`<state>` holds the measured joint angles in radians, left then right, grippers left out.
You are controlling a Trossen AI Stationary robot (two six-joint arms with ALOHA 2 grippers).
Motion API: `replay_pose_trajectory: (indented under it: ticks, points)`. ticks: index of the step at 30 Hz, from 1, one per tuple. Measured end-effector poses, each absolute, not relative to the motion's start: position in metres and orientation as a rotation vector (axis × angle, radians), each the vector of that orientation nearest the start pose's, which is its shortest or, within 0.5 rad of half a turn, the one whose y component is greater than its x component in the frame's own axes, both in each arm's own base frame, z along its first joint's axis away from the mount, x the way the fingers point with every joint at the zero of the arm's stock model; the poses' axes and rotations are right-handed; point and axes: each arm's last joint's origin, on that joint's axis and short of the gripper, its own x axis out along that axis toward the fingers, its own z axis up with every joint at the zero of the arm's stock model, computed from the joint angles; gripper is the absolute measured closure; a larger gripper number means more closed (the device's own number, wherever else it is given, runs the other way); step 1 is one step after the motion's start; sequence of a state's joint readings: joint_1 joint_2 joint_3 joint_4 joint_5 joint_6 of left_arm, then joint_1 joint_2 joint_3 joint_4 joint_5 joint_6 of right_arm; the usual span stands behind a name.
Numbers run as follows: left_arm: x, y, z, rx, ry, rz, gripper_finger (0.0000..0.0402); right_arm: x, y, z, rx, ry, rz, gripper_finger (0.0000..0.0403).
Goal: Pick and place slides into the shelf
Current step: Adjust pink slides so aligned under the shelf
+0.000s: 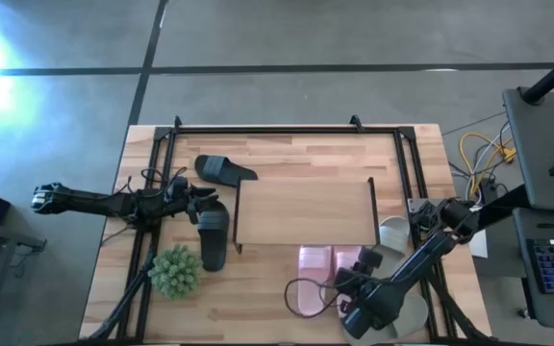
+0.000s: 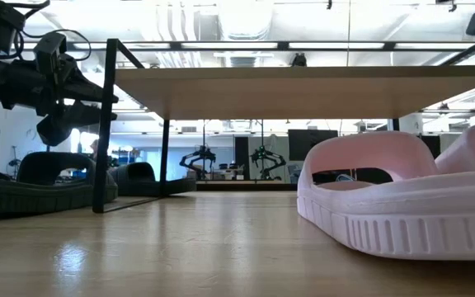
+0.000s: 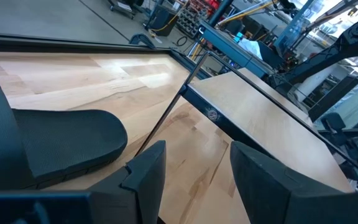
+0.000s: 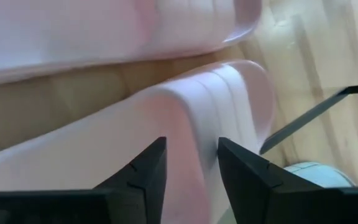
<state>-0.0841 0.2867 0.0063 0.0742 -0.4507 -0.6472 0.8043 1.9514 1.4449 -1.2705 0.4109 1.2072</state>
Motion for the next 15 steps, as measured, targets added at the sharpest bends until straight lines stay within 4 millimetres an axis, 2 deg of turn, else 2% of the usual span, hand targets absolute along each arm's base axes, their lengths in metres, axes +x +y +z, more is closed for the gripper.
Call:
replay_pose_trajectory:
  ticks: [4, 9, 12, 15]
  points:
    - [0.111, 0.003, 0.149, -0.583, 0.075, 0.416, 0.0236, 0.25, 0.248, 0.204, 0.055, 1.349, -0.498, 0.0269]
    - [0.111, 0.003, 0.149, -0.583, 0.075, 0.416, 0.0236, 0.247, 0.271, 0.231, 0.155, 1.297, -0.424, 0.0282]
    - [0.111, 0.003, 0.149, -0.583, 0.075, 0.416, 0.0236, 0.242, 0.28, 0.24, 0.262, 1.283, -0.448, 0.0305]
    - [0.111, 0.003, 0.149, -0.583, 0.074, 0.415, 0.0236, 0.235, 0.288, 0.239, 0.367, 1.306, -0.477, 0.0348]
